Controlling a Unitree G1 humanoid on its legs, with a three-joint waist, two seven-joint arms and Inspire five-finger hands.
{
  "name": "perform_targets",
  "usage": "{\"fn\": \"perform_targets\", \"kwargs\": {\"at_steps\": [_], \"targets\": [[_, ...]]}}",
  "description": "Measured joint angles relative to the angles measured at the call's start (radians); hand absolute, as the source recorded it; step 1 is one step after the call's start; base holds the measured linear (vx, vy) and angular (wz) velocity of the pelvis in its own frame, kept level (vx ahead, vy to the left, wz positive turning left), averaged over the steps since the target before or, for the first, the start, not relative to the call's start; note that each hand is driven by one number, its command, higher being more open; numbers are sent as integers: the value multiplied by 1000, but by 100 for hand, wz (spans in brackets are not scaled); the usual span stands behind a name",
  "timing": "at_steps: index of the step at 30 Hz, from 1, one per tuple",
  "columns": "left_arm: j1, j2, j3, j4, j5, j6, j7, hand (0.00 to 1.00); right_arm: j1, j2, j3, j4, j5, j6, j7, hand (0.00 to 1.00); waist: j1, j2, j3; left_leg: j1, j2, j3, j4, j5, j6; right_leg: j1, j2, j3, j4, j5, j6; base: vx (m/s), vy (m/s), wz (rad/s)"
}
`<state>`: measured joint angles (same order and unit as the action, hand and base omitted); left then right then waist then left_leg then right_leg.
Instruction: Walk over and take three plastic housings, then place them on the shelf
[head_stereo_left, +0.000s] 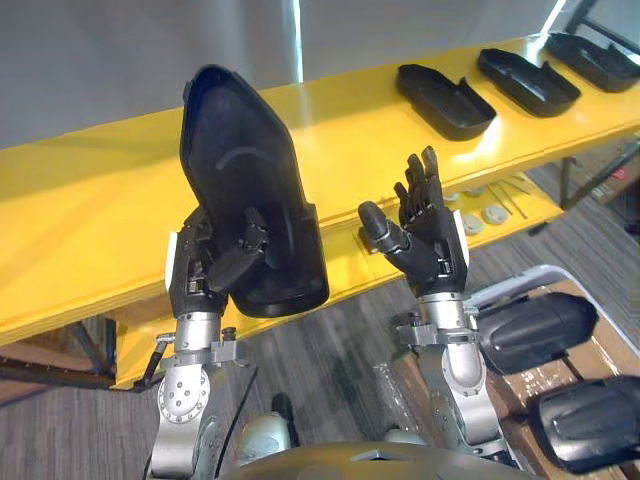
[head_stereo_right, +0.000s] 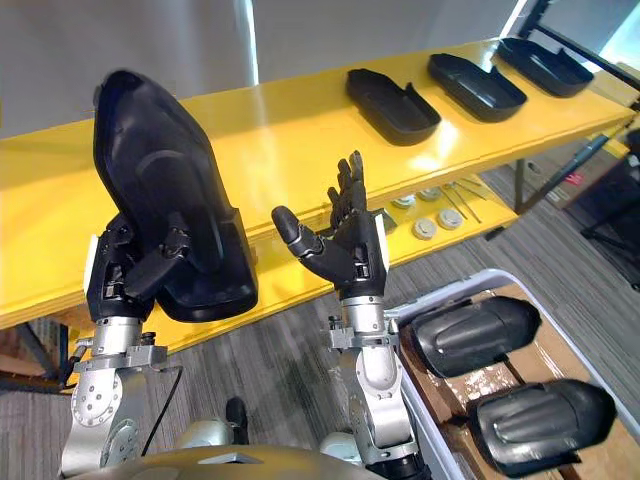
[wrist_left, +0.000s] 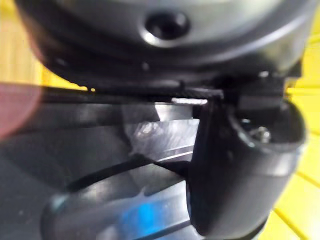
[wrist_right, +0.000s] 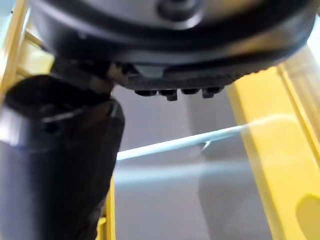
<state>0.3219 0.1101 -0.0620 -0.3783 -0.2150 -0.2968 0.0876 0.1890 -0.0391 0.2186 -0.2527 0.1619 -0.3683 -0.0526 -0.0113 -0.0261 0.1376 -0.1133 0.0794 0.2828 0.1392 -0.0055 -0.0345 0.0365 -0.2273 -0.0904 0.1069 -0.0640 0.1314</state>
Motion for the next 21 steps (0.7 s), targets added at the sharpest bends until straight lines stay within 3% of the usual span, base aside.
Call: {"fn": "perform_targets", "kwargs": {"at_steps": [6,11,16,21], "targets": [[-100,12,-1,-1,42,77,-2,0,44,-25,-94,0,-39,12,2,100,-30,9,-7,26,0,16,-93,62,-12,-5,17,-15,-38,10,3,-60,-36,-12],[-226,45,35,-4,-12,189,70,0,87,-43,-133,-1,-35,72,41,100,-61,42,-30,80,3,39,-213,124,-22,-15,35,-10,-46,17,-2,-85,-10,-15],[-414,61,88,38,-49,261,249,0,146,-43,-11,-19,-35,113,85,100,-80,56,-39,98,21,75,-224,141,-34,-24,51,21,-57,26,0,-68,1,-23],[-593,105,173,227,-64,289,396,0,176,-43,82,-39,8,148,116,100,-109,77,-72,94,38,112,-225,144,-39,-54,64,49,-54,25,-7,-16,-8,-19]]}}
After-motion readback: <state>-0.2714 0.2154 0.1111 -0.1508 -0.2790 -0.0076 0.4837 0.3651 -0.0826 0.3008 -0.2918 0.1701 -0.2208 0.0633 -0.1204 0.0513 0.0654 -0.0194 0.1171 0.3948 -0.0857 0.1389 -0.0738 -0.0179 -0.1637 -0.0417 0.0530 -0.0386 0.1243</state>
